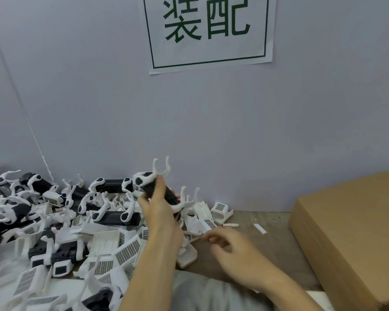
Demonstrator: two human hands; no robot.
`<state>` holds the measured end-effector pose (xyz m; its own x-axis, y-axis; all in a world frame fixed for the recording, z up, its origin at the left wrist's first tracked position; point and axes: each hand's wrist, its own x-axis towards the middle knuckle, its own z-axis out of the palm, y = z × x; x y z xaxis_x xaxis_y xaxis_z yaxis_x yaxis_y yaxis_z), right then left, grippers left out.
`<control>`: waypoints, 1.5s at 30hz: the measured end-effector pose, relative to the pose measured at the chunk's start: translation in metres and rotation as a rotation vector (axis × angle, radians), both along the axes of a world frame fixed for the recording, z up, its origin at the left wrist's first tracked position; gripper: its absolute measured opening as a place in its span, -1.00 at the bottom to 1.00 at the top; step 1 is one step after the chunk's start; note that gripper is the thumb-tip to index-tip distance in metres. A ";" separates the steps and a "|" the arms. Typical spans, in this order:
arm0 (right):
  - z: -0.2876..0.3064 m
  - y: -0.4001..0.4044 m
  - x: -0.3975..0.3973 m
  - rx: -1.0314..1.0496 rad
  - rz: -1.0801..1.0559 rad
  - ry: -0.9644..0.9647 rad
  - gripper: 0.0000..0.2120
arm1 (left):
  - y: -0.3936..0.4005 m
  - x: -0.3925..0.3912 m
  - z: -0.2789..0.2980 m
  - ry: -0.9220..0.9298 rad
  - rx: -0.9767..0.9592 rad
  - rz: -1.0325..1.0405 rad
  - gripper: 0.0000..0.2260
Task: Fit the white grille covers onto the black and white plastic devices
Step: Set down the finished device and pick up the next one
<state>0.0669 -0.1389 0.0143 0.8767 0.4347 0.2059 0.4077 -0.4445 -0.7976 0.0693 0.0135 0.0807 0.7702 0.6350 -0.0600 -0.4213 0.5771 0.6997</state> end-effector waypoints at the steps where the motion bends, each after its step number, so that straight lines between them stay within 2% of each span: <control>1: -0.002 0.004 -0.002 -0.094 0.049 -0.066 -0.73 | 0.007 -0.001 0.002 0.029 -0.026 0.014 -0.82; 3: -0.005 0.013 -0.006 -0.275 0.126 -0.083 -0.68 | 0.014 -0.002 0.004 0.070 -0.049 0.032 -0.82; 6: -0.005 0.020 -0.009 -0.472 0.180 -0.037 -0.69 | 0.010 0.000 0.007 0.110 0.072 0.029 -0.78; 9: -0.008 0.020 -0.006 -0.372 0.083 -0.116 -0.75 | 0.001 0.004 0.006 0.143 0.179 -0.015 -0.76; 13: -0.008 0.001 0.007 -0.161 -0.186 -0.076 -0.95 | -0.005 0.004 -0.002 0.205 0.214 -0.081 -0.55; 16: -0.008 -0.016 0.015 -0.061 -0.280 -0.045 -0.83 | -0.008 0.002 -0.006 0.213 0.220 -0.154 -0.74; 19: -0.011 -0.020 0.017 0.013 -0.281 -0.023 -0.74 | -0.013 0.000 -0.013 0.219 0.249 -0.226 -0.80; 23: -0.017 -0.021 0.021 -0.079 -0.235 -0.035 -0.77 | -0.021 0.001 -0.021 0.247 0.381 -0.187 -0.83; 28: 0.003 -0.043 0.027 -0.143 -0.267 -0.095 -0.75 | -0.027 -0.003 -0.028 0.272 0.776 -0.109 -0.75; 32: 0.023 -0.066 0.030 -0.242 -0.210 0.028 -0.69 | -0.042 -0.003 -0.036 0.231 1.189 -0.168 -0.59; 35: 0.028 -0.071 0.029 -0.309 -0.164 0.058 -0.70 | -0.054 -0.001 -0.045 0.205 1.338 -0.241 -0.55; 38: 0.027 -0.070 0.027 -0.391 -0.116 0.079 -0.67 | -0.055 0.000 -0.051 0.216 1.313 -0.186 -0.66; 43: 0.023 -0.070 0.023 -0.497 0.029 0.087 -0.44 | -0.044 0.003 -0.049 0.194 1.035 -0.087 -0.76; 45: 0.015 -0.069 0.023 -0.541 0.025 0.073 -0.53 | -0.041 0.004 -0.048 0.197 0.952 -0.087 -0.74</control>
<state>0.0900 -0.2077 0.0298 0.8685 0.4825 -0.1139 0.3756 -0.7903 -0.4840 0.0732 -0.0278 0.0325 0.8477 0.4259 0.3164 -0.2298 -0.2428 0.9425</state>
